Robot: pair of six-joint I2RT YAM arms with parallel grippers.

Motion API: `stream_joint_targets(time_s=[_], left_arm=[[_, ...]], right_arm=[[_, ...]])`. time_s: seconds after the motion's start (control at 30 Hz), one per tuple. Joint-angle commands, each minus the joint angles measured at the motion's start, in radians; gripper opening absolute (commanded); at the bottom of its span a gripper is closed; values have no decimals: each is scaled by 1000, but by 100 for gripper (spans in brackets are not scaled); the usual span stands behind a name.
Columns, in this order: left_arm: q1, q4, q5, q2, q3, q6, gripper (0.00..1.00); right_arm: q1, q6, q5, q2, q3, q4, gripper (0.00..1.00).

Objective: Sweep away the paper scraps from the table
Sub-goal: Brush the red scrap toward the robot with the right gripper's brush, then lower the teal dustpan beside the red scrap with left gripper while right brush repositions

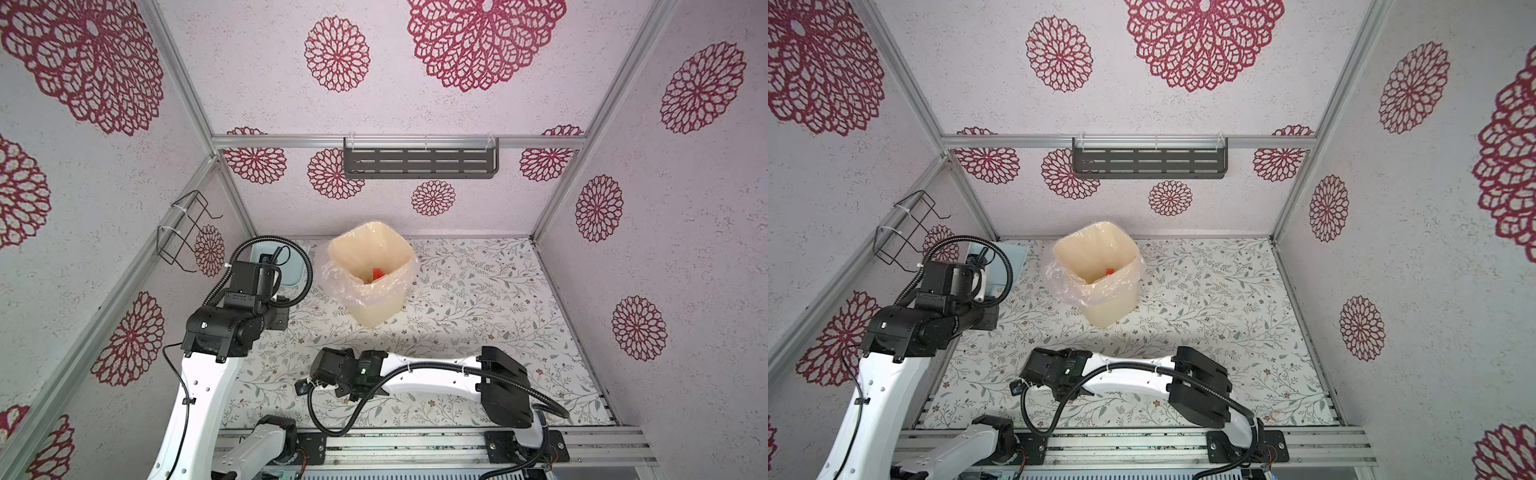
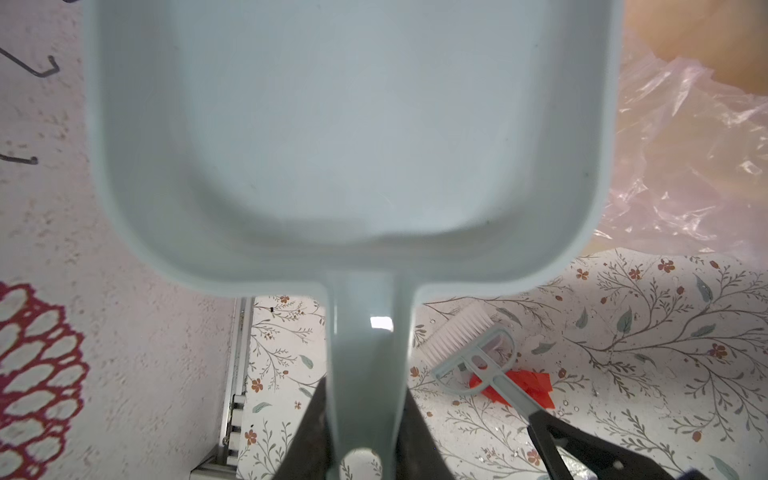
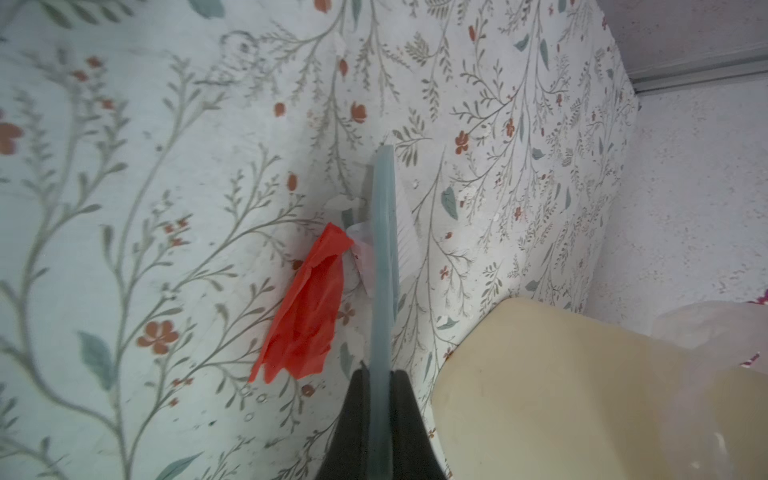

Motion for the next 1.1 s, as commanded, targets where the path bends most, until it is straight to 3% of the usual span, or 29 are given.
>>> stream_joint_targets(time_s=[0.0, 0.17, 0.47, 0.83, 1.07], left_arm=[[10, 13, 10, -13, 6, -7, 0], [9, 20, 17, -11, 2, -12, 0], [9, 14, 14, -15, 10, -5, 0], [10, 5, 28, -23, 7, 25, 0], [10, -18, 41, -31, 0, 38, 0]], right_arm=[[14, 114, -23, -80, -31, -142, 0], [10, 201, 7, -118, 29, -225, 0], [-9, 533, -180, -121, 240, -414, 0], [-37, 970, -365, -295, 74, -109, 0], [-101, 1237, -502, -287, -45, 80, 0]])
